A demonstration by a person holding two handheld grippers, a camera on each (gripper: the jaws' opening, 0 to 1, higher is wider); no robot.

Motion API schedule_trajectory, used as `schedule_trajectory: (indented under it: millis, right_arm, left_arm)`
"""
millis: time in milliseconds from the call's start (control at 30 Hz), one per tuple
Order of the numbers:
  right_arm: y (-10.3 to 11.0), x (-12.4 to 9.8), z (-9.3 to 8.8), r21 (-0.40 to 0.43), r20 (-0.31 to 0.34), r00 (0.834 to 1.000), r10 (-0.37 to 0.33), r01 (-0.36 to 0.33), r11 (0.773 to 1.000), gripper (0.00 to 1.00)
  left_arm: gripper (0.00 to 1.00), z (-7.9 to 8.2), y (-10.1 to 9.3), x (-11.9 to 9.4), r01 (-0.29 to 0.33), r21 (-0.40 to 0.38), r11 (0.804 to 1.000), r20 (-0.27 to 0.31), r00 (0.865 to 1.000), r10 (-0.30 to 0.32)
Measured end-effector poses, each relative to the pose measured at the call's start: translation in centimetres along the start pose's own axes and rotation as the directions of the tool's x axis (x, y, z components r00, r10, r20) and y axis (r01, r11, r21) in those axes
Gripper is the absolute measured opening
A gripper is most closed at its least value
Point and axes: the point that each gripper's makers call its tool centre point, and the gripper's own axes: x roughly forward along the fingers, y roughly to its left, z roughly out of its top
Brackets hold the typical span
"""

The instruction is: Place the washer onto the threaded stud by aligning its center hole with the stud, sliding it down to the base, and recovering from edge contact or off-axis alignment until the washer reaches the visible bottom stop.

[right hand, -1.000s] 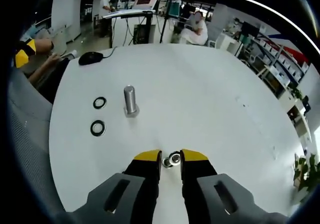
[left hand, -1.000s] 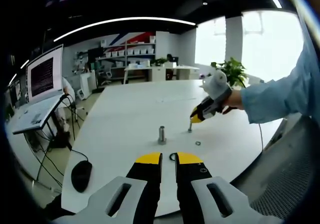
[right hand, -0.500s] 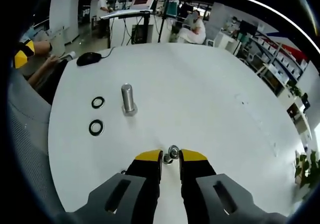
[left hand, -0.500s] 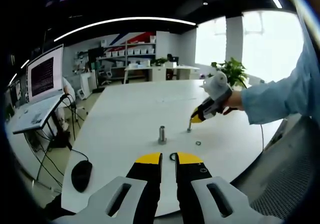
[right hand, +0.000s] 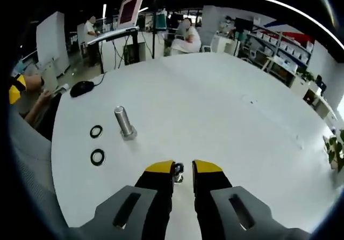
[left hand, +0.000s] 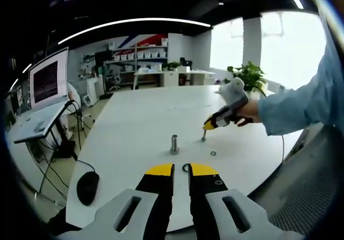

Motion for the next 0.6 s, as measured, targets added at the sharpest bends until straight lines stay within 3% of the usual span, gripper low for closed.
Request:
schedule_trajectory:
  millis: [600]
  right_arm:
    - [0.66, -0.14, -0.27, 0.017, 0.007, 1.0, 0.03, -0.03, 0.999, 0.09]
  left_arm:
    - [0.08, -0.04, 0.0, 0.05, 0.001, 0.002, 1.0, -0.004, 1.0, -0.001]
